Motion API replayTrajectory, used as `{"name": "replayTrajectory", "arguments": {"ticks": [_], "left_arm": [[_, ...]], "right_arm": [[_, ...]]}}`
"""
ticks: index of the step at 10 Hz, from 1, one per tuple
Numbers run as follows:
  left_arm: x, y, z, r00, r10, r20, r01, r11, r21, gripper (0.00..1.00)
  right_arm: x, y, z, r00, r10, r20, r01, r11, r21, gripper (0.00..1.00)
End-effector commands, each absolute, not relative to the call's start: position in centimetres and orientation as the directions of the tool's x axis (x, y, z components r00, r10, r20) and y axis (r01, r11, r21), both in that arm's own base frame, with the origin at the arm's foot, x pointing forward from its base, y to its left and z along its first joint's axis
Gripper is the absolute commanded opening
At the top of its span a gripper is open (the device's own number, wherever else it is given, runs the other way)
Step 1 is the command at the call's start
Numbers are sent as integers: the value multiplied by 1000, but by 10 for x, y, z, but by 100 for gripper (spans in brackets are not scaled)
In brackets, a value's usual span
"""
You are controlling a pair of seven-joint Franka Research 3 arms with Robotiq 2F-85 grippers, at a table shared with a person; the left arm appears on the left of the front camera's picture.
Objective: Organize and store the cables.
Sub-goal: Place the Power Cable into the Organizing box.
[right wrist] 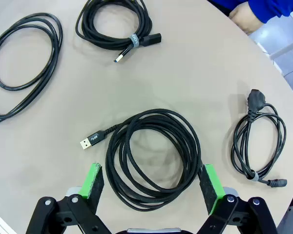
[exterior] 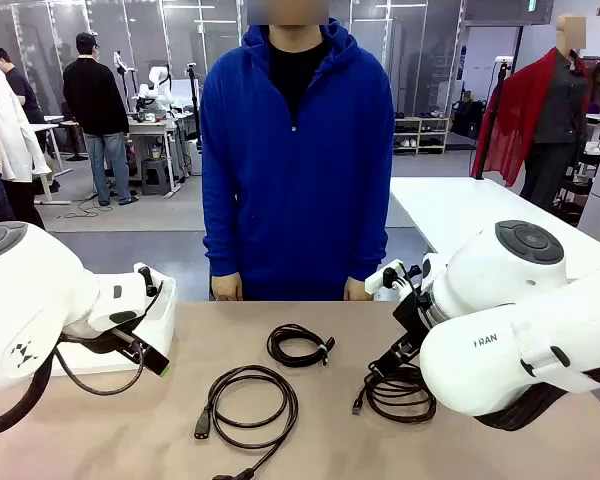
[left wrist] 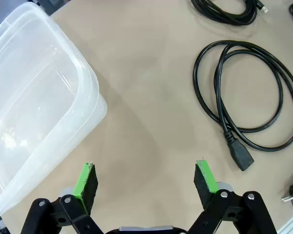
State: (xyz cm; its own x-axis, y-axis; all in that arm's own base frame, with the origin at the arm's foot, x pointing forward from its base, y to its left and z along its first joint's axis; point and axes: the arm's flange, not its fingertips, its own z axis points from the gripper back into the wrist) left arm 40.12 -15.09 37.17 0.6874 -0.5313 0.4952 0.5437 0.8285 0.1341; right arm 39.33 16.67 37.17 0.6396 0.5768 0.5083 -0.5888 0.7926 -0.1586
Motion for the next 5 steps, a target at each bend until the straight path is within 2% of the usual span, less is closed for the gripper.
{"name": "replayTrajectory", "arguments": {"ticks": [1,5], "left_arm": [[401,-151,372,687,-532,495,544,828,134,100],[401,-151,372,687,-532,495,544,828,134,100]], "right_arm": [[393,167,372,640,577,508,-589,793,-159,100],[393,167,372,640,577,508,-589,793,-159,100]]}}
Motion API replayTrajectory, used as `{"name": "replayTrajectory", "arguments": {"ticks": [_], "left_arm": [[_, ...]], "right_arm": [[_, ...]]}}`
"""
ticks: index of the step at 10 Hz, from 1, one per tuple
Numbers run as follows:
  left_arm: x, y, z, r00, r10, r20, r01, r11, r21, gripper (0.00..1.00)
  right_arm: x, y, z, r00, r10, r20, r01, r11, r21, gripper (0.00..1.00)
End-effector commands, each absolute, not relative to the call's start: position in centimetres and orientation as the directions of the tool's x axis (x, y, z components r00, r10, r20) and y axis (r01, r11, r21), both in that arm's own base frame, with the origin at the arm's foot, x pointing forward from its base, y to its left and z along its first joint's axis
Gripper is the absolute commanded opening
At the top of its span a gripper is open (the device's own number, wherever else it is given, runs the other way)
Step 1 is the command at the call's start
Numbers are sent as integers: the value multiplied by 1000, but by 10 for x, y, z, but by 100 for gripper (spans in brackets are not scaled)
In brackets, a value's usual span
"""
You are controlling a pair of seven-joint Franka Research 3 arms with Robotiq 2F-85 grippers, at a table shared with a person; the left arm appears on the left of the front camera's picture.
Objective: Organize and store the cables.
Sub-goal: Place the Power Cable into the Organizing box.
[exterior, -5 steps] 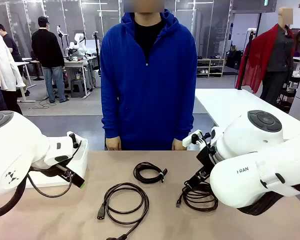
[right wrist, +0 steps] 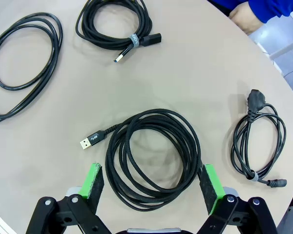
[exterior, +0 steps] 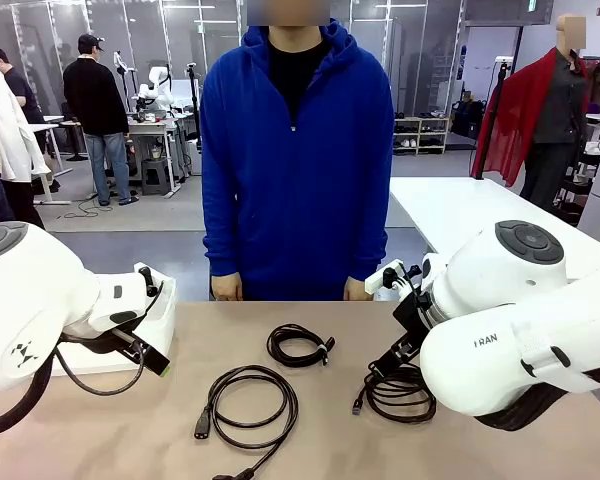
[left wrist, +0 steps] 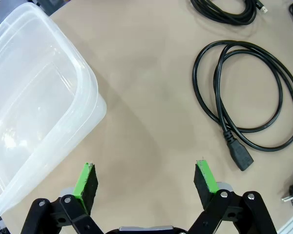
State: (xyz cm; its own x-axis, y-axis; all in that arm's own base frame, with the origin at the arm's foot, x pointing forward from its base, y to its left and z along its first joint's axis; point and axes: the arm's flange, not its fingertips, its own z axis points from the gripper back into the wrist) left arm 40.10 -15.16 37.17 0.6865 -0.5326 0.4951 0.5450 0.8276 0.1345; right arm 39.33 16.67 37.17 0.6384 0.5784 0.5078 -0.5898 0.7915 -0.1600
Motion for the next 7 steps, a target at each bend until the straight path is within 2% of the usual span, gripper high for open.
{"name": "replayTrajectory", "arguments": {"ticks": [1,7], "left_arm": [[401,-151,372,687,-532,495,544,828,134,100],[401,-151,372,687,-532,495,544,828,134,100]], "right_arm": [[393,167,372,640,577,508,-589,793,-159,100],[393,167,372,640,577,508,-589,793,-159,100]]}}
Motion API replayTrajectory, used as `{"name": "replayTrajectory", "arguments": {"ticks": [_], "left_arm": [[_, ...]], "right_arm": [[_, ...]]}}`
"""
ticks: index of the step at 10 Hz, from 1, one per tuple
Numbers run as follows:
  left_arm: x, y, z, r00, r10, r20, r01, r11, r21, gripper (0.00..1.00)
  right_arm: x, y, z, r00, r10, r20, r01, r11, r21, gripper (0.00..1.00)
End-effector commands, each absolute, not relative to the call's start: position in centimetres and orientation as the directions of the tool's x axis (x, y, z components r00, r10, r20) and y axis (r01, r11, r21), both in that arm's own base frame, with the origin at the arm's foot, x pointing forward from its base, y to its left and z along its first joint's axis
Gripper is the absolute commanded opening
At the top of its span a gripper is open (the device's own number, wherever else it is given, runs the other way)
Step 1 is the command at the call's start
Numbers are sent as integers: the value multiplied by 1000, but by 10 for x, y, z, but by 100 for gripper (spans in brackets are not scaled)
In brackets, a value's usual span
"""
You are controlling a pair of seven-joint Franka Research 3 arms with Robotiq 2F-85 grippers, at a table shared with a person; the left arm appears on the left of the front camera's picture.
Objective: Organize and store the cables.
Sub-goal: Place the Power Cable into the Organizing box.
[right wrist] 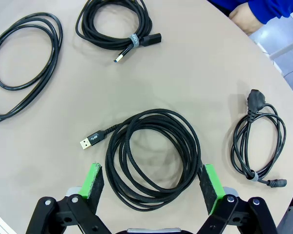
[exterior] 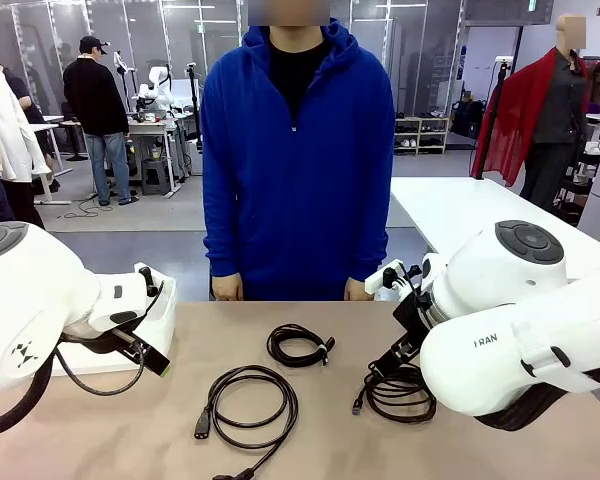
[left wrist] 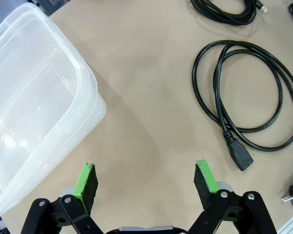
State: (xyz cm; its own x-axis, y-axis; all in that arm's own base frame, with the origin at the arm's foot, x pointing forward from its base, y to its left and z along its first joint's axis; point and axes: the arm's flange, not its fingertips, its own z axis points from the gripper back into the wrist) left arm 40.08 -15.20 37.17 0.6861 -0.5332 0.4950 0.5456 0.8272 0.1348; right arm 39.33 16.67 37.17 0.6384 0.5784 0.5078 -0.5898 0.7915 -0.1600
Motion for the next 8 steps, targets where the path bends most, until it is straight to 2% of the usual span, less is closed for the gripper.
{"name": "replayTrajectory", "arguments": {"ticks": [1,2,3,5,8], "left_arm": [[401,-152,372,686,-533,495,546,827,135,100],[396,-146,388,703,-546,457,530,830,176,100],[390,-143,404,687,-556,468,577,809,115,100],[380,-143,429,646,-612,457,611,773,172,100],[365,-135,462,603,-655,456,685,718,126,100]], "right_arm": [[393,167,372,638,578,508,-590,792,-160,100],[393,165,382,625,580,523,-591,789,-170,100],[390,162,393,628,567,533,-584,796,-159,100],[387,152,421,625,578,525,-593,789,-162,100],[380,138,457,589,631,505,-663,734,-145,100]]}}
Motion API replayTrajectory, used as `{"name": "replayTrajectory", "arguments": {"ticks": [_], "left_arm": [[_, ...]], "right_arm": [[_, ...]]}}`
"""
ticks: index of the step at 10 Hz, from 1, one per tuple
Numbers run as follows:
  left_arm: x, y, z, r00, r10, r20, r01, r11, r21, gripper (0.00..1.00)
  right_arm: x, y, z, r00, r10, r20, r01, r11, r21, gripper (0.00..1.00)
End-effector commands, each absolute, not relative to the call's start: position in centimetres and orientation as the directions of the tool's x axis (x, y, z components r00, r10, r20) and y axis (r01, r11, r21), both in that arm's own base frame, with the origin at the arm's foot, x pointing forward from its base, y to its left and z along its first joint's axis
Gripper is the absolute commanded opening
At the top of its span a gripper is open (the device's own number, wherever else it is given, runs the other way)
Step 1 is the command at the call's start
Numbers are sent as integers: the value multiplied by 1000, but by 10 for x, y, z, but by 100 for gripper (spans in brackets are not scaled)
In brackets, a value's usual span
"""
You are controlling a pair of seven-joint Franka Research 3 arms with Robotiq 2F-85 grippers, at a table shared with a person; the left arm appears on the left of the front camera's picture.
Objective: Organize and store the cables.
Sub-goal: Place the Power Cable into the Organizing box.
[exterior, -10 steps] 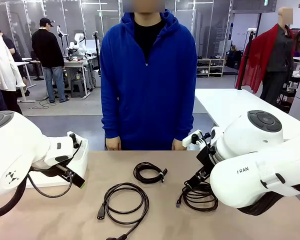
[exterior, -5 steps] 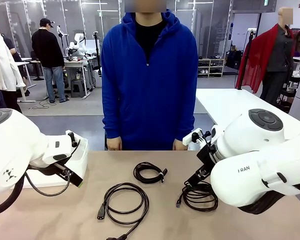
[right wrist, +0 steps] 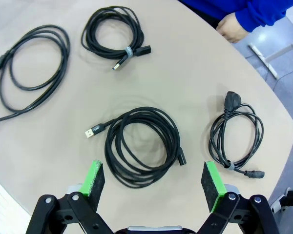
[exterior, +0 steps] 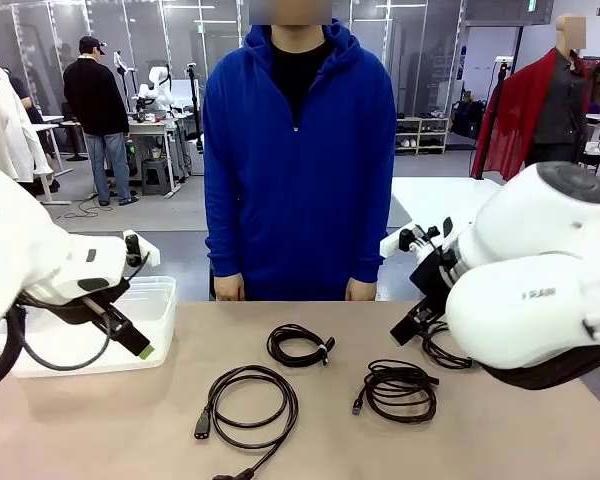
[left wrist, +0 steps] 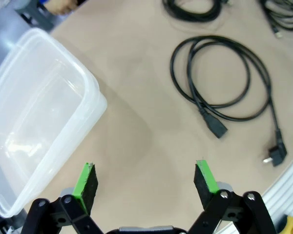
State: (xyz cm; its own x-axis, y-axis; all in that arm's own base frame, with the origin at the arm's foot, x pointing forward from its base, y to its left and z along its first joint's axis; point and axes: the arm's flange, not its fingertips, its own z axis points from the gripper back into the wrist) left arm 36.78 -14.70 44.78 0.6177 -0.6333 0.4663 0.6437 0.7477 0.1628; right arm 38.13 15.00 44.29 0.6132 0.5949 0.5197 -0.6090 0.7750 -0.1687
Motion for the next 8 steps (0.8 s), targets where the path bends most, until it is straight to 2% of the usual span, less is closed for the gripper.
{"name": "replayTrajectory", "arguments": {"ticks": [1,3,5,8], "left_arm": [[358,-126,479,575,-692,436,722,680,129,100],[347,-109,510,516,-730,449,765,628,141,100],[316,-91,551,489,-730,478,770,619,157,100],[278,-35,590,444,-742,502,797,583,158,100]], "right_arm": [[375,129,471,573,649,500,-690,712,-133,100],[368,102,498,557,667,495,-707,693,-139,100],[347,75,537,536,670,513,-709,688,-157,100],[333,12,570,568,611,552,-688,720,-89,100]]}}
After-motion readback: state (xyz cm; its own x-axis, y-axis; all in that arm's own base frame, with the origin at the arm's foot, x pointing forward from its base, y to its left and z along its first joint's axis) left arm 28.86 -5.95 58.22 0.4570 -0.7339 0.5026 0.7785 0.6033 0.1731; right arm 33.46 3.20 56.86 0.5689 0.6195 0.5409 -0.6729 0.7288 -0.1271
